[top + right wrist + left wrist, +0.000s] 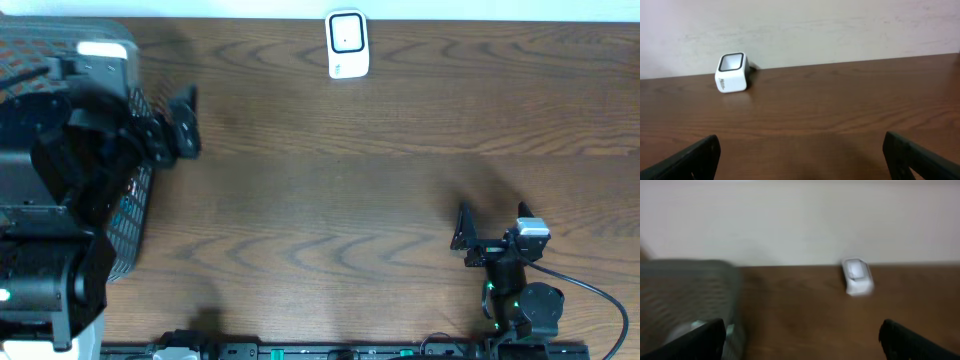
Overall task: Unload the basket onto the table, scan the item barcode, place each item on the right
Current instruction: 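Move the left gripper up and into the grey basket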
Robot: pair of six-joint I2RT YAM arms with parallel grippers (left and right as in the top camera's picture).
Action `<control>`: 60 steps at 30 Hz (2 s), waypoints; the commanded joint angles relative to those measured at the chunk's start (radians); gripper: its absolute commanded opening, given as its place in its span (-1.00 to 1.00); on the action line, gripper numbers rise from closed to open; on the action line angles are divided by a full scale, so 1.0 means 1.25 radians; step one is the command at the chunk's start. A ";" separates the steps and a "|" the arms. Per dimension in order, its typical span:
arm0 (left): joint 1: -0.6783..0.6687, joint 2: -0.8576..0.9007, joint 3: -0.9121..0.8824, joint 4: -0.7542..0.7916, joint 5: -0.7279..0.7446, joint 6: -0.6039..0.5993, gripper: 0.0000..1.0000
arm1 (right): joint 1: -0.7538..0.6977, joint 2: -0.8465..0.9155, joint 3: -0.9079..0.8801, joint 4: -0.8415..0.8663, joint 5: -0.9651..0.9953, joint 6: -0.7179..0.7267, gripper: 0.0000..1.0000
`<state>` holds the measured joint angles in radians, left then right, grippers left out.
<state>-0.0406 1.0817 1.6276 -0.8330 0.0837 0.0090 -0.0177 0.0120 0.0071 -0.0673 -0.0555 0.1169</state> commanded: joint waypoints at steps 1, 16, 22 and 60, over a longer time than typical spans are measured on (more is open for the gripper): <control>0.025 0.006 0.020 0.028 -0.334 -0.238 0.96 | -0.007 -0.004 -0.001 -0.003 0.001 -0.005 0.99; 0.500 0.172 0.019 -0.138 -0.069 -0.738 0.96 | -0.007 -0.004 -0.001 -0.003 0.001 -0.005 0.99; 0.558 0.265 0.019 -0.183 0.148 -0.768 0.96 | -0.007 -0.004 -0.001 -0.003 0.001 -0.005 0.99; 0.561 0.512 0.013 -0.417 -0.020 -0.977 0.96 | -0.007 -0.004 -0.001 -0.003 0.001 -0.005 0.99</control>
<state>0.6548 1.6711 1.6371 -1.3422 0.0860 -1.2015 -0.0177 0.0120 0.0071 -0.0677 -0.0551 0.1169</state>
